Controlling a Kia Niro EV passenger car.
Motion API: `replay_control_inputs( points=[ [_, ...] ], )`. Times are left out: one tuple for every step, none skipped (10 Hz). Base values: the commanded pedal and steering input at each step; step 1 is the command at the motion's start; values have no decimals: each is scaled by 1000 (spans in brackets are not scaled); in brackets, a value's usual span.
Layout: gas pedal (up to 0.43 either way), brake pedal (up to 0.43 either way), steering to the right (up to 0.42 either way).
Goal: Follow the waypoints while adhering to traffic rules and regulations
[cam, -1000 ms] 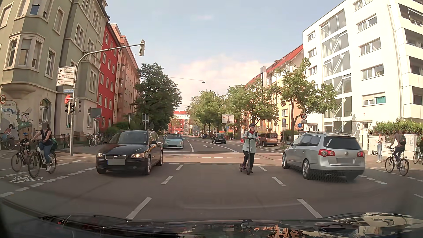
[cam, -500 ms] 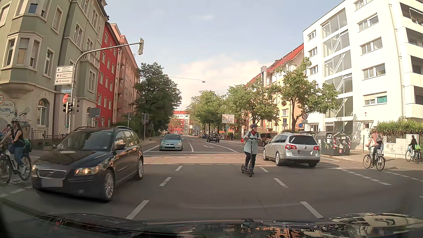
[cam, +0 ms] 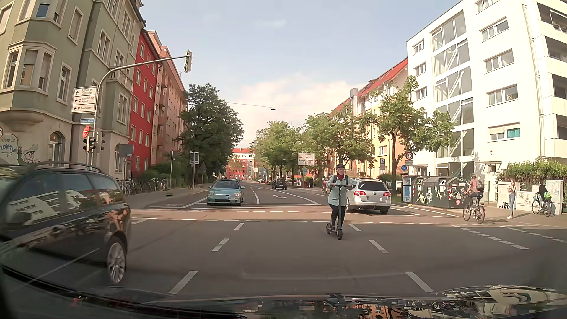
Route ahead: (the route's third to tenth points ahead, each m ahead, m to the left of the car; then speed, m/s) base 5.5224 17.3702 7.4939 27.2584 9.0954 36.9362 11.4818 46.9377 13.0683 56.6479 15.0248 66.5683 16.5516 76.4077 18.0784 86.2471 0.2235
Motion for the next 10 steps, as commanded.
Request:
replay_control_inputs(
  points=[
    [0, 152, -24],
    [0, 159, -27],
    [0, 165, -30],
    [0, 171, -32],
    [0, 171, -33],
    [0, 171, -32],
    [0, 177, -31],
    [0, 177, -31],
    [0, 189, -31],
    [0, 189, -32]
  ],
)
